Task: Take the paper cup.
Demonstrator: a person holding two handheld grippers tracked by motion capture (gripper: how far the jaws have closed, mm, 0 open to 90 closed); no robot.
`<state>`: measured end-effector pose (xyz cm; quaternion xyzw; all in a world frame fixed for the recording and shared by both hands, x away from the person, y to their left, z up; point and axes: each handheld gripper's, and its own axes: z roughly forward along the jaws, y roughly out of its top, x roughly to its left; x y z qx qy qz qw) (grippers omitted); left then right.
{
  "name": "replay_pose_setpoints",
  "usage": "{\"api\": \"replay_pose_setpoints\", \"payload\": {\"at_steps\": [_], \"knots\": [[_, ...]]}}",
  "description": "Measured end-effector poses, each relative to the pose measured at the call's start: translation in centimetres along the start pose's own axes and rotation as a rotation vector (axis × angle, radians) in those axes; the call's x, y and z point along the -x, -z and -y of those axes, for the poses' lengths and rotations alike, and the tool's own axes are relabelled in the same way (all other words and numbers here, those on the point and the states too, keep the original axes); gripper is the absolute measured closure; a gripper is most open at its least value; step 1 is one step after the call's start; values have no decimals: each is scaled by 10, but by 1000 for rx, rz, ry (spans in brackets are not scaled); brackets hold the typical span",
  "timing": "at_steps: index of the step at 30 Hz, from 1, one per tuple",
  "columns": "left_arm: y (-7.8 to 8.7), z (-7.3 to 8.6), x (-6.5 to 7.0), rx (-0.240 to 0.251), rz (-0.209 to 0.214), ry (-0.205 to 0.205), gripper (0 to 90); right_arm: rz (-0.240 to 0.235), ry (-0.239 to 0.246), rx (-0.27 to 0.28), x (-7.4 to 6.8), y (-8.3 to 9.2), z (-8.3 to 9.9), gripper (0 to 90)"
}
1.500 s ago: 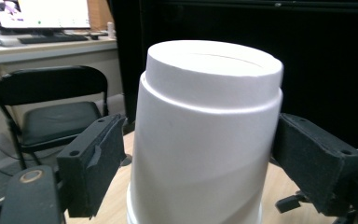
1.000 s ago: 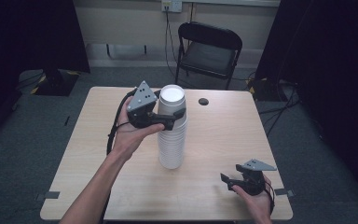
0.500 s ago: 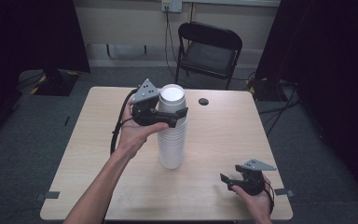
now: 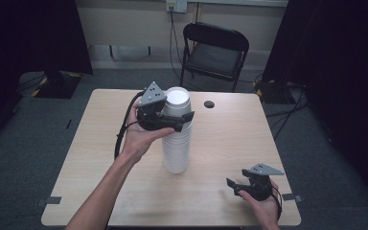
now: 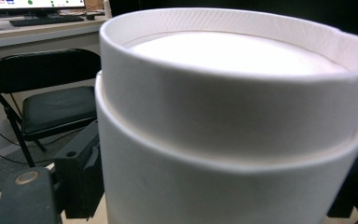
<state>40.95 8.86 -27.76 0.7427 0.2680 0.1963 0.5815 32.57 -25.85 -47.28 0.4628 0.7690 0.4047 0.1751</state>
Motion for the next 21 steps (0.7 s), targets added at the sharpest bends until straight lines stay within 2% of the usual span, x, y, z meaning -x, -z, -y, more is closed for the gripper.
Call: {"api": "replay_pose_setpoints", "payload": {"at_steps": [21], "knots": [[3,-5,-1,28,3,8,154,0,-5,-1,0,-1,0,232]]}}
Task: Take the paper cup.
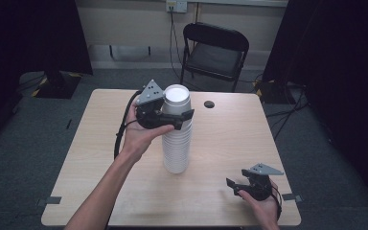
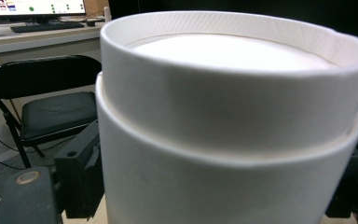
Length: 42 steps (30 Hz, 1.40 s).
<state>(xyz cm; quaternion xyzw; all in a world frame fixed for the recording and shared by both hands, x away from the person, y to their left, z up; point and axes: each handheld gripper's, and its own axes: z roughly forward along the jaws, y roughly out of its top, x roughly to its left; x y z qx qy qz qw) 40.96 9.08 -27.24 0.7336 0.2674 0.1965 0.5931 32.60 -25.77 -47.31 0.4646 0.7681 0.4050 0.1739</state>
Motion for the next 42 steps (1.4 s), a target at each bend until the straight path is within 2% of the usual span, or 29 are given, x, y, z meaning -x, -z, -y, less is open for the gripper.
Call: {"api": "replay_pose_setpoints", "payload": {"at_steps": [5,10,14,17,19,20,23,30,38,42], "knots": [[2,-2,-1,19,0,20,156,-3,0,1,0,0,0,232],[3,-7,-1,35,-2,22,157,-2,0,2,0,1,0,232],[5,-11,0,46,-10,17,157,-15,-4,7,1,1,0,231],[7,-12,0,74,9,11,158,-14,1,13,0,1,0,231],[9,-12,-1,71,-5,8,158,-12,2,11,0,1,0,231],[9,-12,-1,84,3,16,158,-12,2,11,0,1,0,231],[11,-15,-1,106,-8,12,159,-10,1,12,0,1,0,231],[16,-23,0,117,-9,-19,160,-9,4,10,0,1,0,231],[23,-28,-4,165,7,-2,162,-10,-4,13,1,1,0,232],[25,-31,-5,187,-1,3,161,-6,-2,14,0,1,0,233]]}}
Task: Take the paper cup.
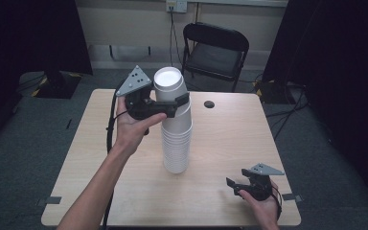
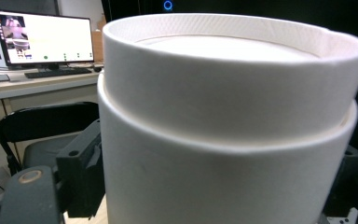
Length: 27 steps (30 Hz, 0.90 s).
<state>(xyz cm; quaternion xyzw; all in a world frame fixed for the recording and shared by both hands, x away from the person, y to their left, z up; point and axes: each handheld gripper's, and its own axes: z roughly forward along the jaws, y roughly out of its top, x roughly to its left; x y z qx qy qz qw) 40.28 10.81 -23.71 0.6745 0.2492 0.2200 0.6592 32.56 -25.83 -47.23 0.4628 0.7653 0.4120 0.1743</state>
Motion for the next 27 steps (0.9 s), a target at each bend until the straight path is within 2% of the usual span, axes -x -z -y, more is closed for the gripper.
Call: {"api": "replay_pose_setpoints", "payload": {"at_steps": [2,3,14,16,18,20,23,27], "knots": [[1,-2,0,11,-3,9,161,0,-1,-2,0,0,0,234],[2,-2,-1,9,-4,-1,161,2,0,-3,0,0,0,234],[8,-16,-2,49,-15,-2,161,3,0,-4,0,0,0,234],[10,-17,-3,63,-21,10,161,3,1,-5,0,0,0,234],[12,-18,-2,62,-42,-2,161,1,-1,-4,0,-1,0,234],[14,-19,-3,66,-44,8,160,5,0,-8,0,-1,0,235],[19,-20,-4,60,-64,-1,160,6,-6,-11,0,-1,0,236],[25,-21,-6,68,-65,2,160,9,-4,-10,0,-1,0,236]]}}
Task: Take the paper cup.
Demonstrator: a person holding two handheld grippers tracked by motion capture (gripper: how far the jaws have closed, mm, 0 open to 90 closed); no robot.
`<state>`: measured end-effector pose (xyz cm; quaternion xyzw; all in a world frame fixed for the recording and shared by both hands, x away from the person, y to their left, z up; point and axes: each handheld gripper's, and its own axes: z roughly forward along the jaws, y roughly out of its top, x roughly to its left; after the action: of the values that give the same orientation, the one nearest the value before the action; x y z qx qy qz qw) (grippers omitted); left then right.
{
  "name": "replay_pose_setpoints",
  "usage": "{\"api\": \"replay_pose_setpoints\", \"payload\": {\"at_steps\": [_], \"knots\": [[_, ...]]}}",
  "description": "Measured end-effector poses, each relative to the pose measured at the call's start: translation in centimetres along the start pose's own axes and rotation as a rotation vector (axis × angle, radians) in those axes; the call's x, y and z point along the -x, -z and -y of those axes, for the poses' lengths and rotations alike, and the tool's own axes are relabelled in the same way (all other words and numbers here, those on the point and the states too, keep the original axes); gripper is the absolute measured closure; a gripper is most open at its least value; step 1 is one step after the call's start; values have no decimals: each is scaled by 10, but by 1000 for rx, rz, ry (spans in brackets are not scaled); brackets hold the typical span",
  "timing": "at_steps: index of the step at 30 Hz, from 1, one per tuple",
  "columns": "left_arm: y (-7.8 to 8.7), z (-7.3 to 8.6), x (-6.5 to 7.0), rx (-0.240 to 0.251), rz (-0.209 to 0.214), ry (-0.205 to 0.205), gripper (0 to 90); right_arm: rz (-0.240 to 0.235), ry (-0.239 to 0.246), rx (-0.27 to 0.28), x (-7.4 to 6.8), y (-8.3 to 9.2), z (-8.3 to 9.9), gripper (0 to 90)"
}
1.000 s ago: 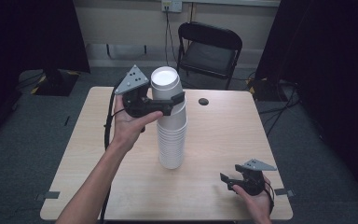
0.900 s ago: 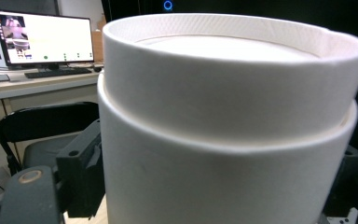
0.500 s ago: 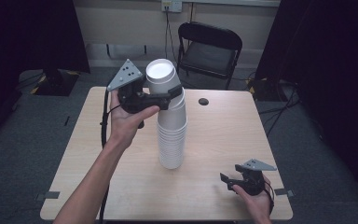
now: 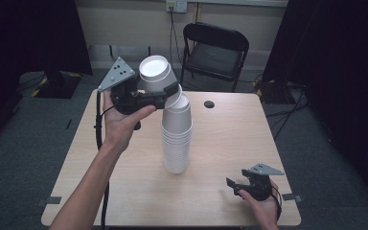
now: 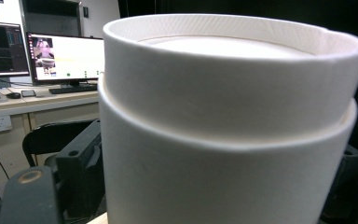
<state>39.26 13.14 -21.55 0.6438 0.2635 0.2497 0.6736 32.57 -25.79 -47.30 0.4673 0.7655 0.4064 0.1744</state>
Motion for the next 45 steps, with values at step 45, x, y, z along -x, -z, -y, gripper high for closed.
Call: {"api": "replay_pose_setpoints", "payload": {"at_steps": [45], "knots": [[86,119,-23,-168,-120,99,161,-10,34,-5,-8,0,-1,238]]}}
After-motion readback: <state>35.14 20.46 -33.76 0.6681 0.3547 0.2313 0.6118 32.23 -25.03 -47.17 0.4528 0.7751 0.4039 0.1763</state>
